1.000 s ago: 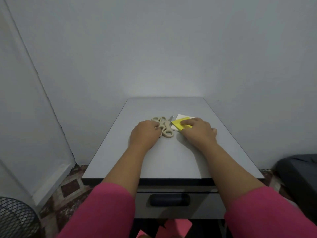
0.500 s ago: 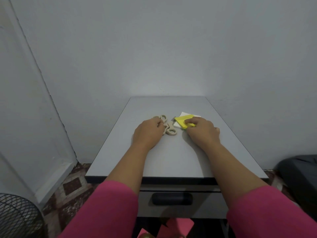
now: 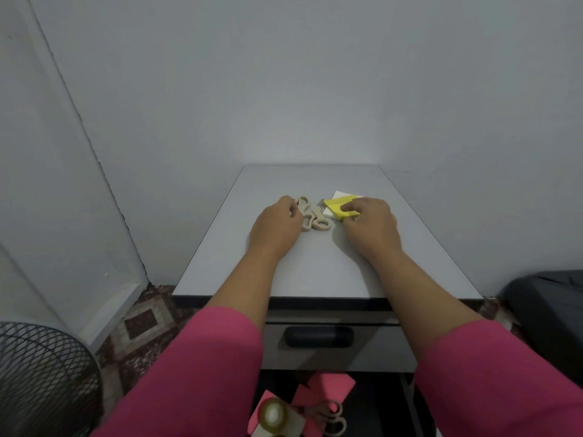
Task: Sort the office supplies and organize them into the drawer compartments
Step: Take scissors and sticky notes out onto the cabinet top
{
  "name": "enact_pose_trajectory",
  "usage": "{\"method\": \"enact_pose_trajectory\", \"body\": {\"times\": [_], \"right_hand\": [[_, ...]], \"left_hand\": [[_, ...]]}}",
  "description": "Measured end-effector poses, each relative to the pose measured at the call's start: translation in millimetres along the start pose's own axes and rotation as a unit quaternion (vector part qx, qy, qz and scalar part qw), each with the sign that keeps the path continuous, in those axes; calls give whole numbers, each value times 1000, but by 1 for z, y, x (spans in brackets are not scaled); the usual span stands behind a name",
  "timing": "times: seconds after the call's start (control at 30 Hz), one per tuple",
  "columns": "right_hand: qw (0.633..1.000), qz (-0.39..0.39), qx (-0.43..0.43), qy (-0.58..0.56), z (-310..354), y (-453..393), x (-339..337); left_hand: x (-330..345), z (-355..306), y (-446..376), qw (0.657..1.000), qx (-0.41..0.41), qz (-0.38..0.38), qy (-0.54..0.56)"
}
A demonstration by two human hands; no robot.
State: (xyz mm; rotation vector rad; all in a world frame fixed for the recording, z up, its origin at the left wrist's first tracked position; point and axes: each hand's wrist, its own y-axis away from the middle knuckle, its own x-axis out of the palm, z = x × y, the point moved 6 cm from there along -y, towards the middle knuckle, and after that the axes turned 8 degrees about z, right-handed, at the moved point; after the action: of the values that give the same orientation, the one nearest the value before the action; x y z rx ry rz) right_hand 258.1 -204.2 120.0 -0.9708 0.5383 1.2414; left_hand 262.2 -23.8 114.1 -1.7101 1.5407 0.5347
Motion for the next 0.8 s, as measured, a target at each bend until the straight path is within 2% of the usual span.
{"method": "enact_pose_trajectory", "body": {"times": [0.13, 0.33, 0.5, 0.6, 0.67, 0.8], "right_hand": [[997, 10, -64, 51, 17, 16, 6], [994, 25, -97, 42, 34, 60, 2], [990, -73, -121, -16, 41, 123, -5], [983, -99, -153, -21, 35, 168, 4], [985, -77, -156, -17, 23, 192, 17], [994, 59, -88, -12, -13, 225, 57]], "left_hand": [[-4, 0, 18, 999, -20, -7, 25], [-10, -9, 60, 999, -19, 8, 48], [-15, -19, 107, 993, 4, -2, 114], [-17, -20, 145, 983, 39, -29, 175], [-7, -11, 167, 980, 45, -16, 193], [38, 28, 203, 986, -5, 61, 157]]}}
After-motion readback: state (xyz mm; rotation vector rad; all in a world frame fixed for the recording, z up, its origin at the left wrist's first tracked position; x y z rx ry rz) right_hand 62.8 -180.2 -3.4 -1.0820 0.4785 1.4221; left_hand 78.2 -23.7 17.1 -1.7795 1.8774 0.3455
